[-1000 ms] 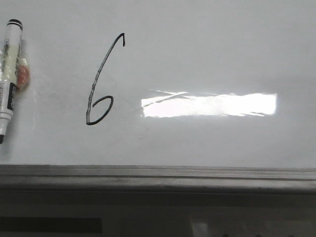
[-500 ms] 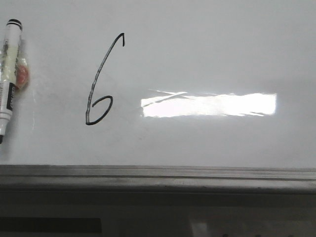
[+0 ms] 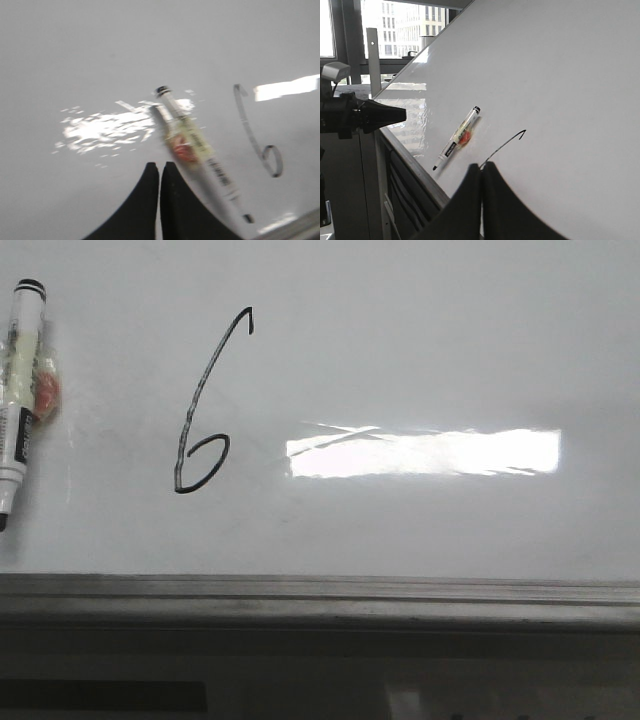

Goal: Write number 6 on whiteboard

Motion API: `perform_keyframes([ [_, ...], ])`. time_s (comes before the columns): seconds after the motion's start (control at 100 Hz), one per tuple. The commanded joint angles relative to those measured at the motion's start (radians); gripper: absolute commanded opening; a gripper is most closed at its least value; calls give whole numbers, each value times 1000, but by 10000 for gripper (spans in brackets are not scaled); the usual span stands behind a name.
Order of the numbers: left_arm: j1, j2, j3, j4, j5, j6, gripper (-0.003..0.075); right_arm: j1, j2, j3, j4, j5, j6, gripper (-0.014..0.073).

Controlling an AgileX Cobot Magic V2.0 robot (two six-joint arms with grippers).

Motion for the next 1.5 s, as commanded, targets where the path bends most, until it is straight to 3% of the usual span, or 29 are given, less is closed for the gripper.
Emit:
perform_keyframes([
  [0.0, 141, -14, -9, 16, -102, -8, -20, -5, 9, -25, -11, -71, -10, -64],
  [0.11, 298, -17, 20, 102, -140, -31, -20, -5, 9, -25, -11, -71, -10, -64],
  [0.21, 387, -29, 82, 137, -203, -221, -20, -5, 9, -25, -11, -71, -10, -64],
  [0.29, 414, -29, 76, 193, -109, -295, -20, -5, 9, -25, -11, -69, -10, -64],
  [0.51, 416, -29, 78, 199, 145, -290, -20, -5, 9, -25, -11, -69, -10, -64],
  [1.3, 416, -27, 76, 199, 140, -290, -20, -6, 9, -25, -11, -67, -10, -64],
  [1.49, 416, -27, 76, 199, 140, -290, -20, -144, 9, -25, -11, -64, -10, -64],
])
